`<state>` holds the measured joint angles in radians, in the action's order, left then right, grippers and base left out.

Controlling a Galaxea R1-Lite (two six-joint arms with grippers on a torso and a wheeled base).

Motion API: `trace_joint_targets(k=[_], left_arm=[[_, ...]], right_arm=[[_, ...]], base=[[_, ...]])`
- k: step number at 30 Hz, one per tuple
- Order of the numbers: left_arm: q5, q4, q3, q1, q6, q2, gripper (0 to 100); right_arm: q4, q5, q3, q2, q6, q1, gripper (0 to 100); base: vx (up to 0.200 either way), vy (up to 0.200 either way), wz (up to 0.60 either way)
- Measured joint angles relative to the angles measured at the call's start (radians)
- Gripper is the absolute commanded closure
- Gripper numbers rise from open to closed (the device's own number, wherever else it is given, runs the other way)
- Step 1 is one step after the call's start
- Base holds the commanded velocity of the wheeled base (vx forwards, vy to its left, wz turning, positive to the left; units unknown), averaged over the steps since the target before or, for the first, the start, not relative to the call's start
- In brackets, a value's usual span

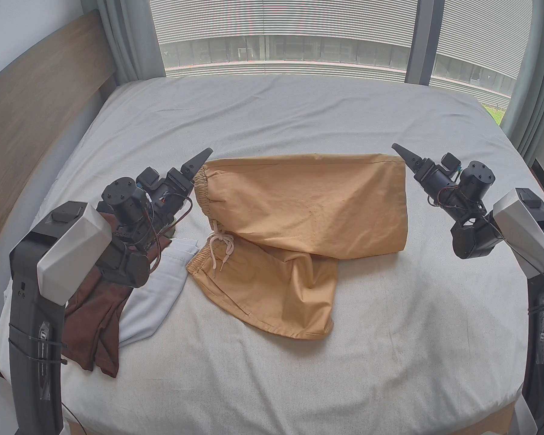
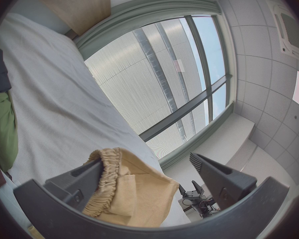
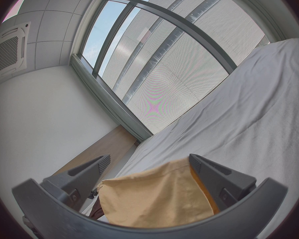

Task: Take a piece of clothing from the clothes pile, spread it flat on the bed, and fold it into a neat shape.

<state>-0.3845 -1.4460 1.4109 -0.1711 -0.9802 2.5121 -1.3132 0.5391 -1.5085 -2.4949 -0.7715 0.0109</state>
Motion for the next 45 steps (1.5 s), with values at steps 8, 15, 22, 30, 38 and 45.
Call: trace_joint_targets(k=[8,15,22,30,38,45], left_arm=[[0.023,0.086,0.048,0.021,-0.021,0.008,0],[0.025,0.117,0.044,0.027,-0.021,0.009,0],[0.027,0.129,-0.017,0.036,-0.017,-0.009,0],[0.002,0.075,-0.259,0.04,0.03,-0.097,0],[-0.048,-0.078,-0.513,0.046,0.132,-0.166,0],[-0.063,-0.097,-0.591,0.048,0.167,-0.186,0]], right_arm=[[0.009,-0.006,-0.016,0.001,0.006,-0.027,0],[-0.002,-0.006,0.076,0.025,0.031,-0.033,0],[-0.014,-0.005,0.247,0.063,0.071,-0.008,0],[-0.032,-0.003,0.44,0.103,0.128,0.054,0],[-0.063,-0.003,0.589,0.109,0.154,0.146,0],[-0.066,-0.006,0.633,0.061,0.149,0.214,0]], base=[[0.0,0.0,0.0],[0.0,0.0,0.0],[0.0,0.0,0.0],[0.0,0.0,0.0],[0.0,0.0,0.0],[0.0,0.0,0.0]])
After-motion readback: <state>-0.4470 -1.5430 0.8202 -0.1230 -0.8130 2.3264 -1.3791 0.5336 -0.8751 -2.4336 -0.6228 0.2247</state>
